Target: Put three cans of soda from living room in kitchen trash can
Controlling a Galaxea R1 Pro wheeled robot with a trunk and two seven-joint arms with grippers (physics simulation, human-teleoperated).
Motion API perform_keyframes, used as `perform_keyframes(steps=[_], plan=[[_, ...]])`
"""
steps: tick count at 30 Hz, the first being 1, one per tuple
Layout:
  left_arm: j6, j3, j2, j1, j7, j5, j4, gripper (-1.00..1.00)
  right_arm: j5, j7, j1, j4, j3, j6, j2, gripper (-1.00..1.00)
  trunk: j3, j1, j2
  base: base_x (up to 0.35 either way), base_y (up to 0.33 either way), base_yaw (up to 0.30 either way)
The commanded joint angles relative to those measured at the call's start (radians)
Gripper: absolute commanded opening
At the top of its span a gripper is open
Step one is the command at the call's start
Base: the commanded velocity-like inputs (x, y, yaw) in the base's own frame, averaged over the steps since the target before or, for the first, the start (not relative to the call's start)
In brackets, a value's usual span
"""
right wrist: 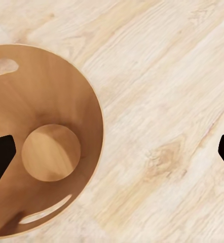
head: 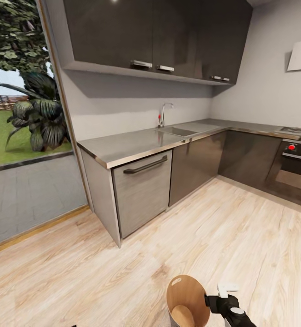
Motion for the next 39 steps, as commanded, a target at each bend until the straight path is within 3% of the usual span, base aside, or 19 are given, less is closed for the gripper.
perform_keyframes(steps=[1,8,22,39], plan=[[0.0,0.0,0.0,0.0,0.0,0.0,0.0,1.0,0.0,0.0,0.0,0.0,0.0,0.0,0.0,1.0,-0.005,0.004,-0.007,0.0,0.0,0.0],[0.0,0.0,0.0,0.0,0.0,-0.001,0.0,1.0,0.0,0.0,0.0,0.0,0.0,-0.001,0.0,1.0,-0.02,0.012,-0.021,0.0,0.0,0.0],[0.0,0.0,0.0,0.0,0.0,-0.001,0.0,1.0,0.0,0.0,0.0,0.0,0.0,-0.001,0.0,1.0,-0.022,0.012,-0.021,0.126,0.0,0.0],[0.0,0.0,0.0,0.0,0.0,0.0,0.0,1.0,0.0,0.0,0.0,0.0,0.0,-0.002,0.0,1.0,-0.029,0.012,-0.021,0.009,0.0,0.0]])
